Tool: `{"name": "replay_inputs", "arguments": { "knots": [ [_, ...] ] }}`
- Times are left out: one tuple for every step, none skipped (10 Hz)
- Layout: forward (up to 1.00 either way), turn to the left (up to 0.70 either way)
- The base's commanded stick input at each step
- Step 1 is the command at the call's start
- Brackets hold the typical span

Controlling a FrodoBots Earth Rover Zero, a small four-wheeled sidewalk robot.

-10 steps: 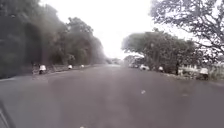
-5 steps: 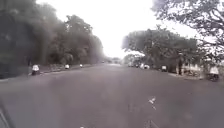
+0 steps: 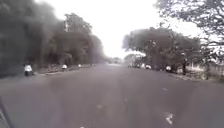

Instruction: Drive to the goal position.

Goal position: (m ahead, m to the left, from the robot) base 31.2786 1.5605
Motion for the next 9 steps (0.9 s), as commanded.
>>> {"name": "replay_inputs", "arguments": {
  "knots": [
    [1.00,0.00],
    [1.00,0.00],
    [1.00,0.00],
    [1.00,0.00],
    [1.00,0.00],
    [1.00,0.00],
    [1.00,0.00],
    [1.00,0.00],
    [1.00,0.00]
  ]
}}
